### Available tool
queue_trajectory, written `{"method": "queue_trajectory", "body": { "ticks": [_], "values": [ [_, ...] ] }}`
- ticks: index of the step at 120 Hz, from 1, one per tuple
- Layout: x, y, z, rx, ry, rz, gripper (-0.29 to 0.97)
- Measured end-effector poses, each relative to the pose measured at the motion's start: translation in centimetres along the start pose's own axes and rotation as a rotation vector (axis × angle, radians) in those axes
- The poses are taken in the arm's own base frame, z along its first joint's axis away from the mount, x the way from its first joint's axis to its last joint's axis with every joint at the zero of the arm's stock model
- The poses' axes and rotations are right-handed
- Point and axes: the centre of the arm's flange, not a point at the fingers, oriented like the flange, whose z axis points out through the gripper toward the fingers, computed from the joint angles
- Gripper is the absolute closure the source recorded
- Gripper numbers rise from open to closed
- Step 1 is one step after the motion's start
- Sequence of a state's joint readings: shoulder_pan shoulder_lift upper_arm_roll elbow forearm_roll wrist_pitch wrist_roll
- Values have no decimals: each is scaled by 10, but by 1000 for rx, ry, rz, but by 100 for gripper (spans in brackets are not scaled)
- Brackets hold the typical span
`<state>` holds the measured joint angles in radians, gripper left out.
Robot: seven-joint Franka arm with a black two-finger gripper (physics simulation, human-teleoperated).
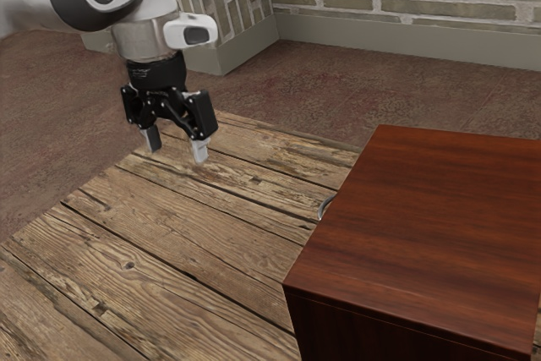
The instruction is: Pull the drawer handle with one arm to open the drawer
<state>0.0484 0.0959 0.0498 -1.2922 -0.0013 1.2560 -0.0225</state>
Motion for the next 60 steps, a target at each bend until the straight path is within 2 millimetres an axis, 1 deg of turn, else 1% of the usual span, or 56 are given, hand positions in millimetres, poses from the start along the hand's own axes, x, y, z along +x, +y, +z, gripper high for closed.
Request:
{"method": "queue_trajectory", "body": {
  "ticks": [18,24,34,37,40,43,47,54,60],
  "values": [
    [8,-1,-6,-10,72,-6,0],
    [9,-5,-9,-25,88,-15,0],
    [-26,-18,-78,-36,241,-39,0],
    [-35,-21,-94,-35,274,-47,0],
    [-41,-24,-105,-35,298,-54,0],
    [-46,-26,-112,-34,312,-60,0],
    [-48,-28,-116,-34,320,-66,0],
    [-44,-28,-115,-33,320,-71,0],
    [-41,-24,-114,-42,321,-65,0]
  ]
}}
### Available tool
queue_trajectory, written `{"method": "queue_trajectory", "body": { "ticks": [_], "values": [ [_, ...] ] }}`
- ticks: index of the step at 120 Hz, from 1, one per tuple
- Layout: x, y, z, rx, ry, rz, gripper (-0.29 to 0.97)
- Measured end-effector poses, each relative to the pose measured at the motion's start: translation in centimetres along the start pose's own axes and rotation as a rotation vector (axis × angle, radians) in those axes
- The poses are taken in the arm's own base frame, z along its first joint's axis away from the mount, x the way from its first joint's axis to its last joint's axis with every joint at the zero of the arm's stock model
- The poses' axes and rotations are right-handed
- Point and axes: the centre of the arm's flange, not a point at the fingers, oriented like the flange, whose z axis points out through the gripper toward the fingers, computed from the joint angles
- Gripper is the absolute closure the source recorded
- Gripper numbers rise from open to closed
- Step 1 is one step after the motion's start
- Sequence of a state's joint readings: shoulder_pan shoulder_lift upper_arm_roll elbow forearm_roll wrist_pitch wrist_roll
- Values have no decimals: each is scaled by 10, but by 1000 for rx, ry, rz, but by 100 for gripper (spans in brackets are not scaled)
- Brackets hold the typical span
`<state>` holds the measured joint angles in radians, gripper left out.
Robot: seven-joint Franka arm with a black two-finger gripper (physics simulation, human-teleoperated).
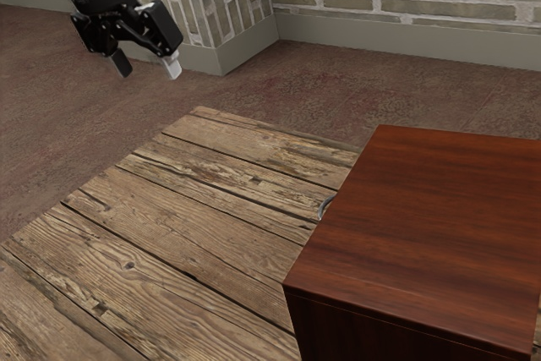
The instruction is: Pull the drawer handle with one arm to open the drawer
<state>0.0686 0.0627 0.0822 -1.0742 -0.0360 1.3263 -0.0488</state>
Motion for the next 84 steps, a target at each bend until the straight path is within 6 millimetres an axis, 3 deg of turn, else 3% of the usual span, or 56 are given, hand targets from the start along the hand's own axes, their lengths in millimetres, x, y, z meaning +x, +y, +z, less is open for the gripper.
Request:
{"method": "queue_trajectory", "body": {
  "ticks": [17,38,55,84],
  "values": [
    [9,18,20,-58,-27,5,0],
    [17,19,33,-78,-42,-25,0],
    [29,5,93,-107,-162,-83,0],
    [49,10,155,-221,-201,-157,0]
  ]
}}
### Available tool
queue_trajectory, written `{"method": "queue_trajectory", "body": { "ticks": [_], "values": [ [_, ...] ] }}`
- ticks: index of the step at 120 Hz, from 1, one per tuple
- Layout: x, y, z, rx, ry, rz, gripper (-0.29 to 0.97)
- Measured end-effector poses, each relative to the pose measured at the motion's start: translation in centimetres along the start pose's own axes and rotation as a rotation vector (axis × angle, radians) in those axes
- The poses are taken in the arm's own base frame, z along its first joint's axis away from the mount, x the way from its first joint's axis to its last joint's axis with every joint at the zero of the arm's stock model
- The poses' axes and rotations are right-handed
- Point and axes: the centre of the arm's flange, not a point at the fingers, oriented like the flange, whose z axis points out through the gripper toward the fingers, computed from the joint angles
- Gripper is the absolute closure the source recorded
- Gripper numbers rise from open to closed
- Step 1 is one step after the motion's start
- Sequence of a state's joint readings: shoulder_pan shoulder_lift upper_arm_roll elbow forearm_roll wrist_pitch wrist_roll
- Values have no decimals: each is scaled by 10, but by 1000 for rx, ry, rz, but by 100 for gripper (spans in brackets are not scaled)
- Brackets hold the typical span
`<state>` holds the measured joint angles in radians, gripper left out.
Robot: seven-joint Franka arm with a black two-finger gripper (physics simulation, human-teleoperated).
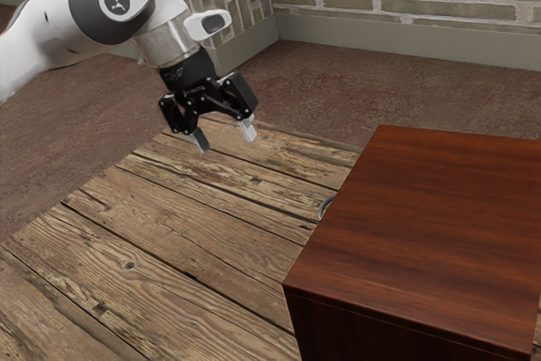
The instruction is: Pull the drawer handle with one arm to open the drawer
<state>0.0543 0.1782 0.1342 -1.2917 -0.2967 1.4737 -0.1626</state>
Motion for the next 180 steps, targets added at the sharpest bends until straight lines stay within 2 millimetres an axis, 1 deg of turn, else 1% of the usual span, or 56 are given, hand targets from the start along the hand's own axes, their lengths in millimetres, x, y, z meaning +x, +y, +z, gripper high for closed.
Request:
{"method": "queue_trajectory", "body": {
  "ticks": [14,22,30,36,42,48,56,64,74,84,94,104,124,144,159,168,180],
  "values": [
    [6,5,11,-46,12,-20,0],
    [2,7,19,-77,9,-31,2],
    [-10,19,26,-110,16,-23,6],
    [-14,29,29,-126,27,-17,11],
    [-14,35,32,-139,37,-14,15],
    [-9,40,40,-146,41,-17,18],
    [-4,40,55,-162,37,-33,21],
    [-3,41,63,-182,38,-46,25],
    [-5,54,71,-198,39,-38,29],
    [-12,64,84,-214,30,-36,32],
    [-29,73,79,-232,46,-24,35],
    [-35,78,82,-239,50,-22,39],
    [-32,80,89,-245,65,-31,44],
    [-25,71,91,-239,67,-47,49],
    [-26,67,92,-236,43,-45,52],
    [-28,72,95,-241,23,-31,54],
    [-33,90,107,-252,-16,0,54]
  ]
}}
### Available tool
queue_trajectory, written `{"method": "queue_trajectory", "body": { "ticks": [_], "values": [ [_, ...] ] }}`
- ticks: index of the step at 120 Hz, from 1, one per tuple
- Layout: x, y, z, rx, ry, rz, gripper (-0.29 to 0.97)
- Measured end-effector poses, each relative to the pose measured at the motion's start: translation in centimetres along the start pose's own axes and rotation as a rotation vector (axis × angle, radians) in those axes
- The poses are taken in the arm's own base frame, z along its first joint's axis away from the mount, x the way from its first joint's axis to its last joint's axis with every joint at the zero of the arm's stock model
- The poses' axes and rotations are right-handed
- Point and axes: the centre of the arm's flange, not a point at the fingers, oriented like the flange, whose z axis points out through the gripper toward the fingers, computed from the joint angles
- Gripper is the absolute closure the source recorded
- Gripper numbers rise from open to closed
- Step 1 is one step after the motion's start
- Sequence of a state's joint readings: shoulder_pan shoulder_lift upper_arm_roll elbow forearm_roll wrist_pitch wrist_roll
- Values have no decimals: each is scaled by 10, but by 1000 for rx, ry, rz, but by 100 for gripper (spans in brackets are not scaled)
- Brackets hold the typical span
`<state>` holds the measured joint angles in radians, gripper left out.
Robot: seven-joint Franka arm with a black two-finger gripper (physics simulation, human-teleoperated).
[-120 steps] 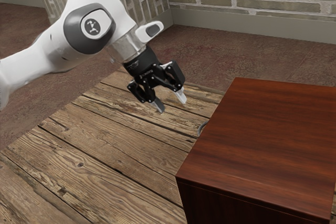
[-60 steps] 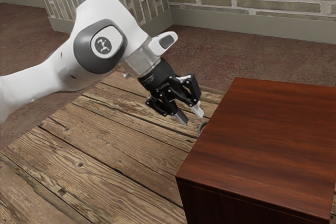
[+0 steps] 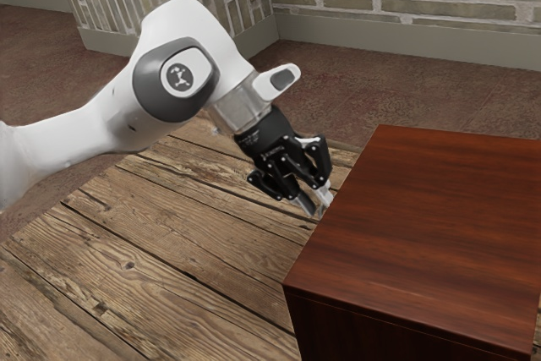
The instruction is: Pull the drawer handle with one arm to open the drawer
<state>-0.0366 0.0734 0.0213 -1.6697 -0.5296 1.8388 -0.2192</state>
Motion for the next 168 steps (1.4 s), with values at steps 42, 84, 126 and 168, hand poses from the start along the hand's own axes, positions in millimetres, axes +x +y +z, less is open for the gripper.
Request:
{"method": "queue_trajectory", "body": {
  "ticks": [42,84,126,168],
  "values": [
    [4,-1,11,-6,-28,17,54],
    [15,-1,14,-1,-22,45,57],
    [15,-4,13,-3,-23,54,67],
    [15,-6,13,1,-24,59,70]
  ]
}}
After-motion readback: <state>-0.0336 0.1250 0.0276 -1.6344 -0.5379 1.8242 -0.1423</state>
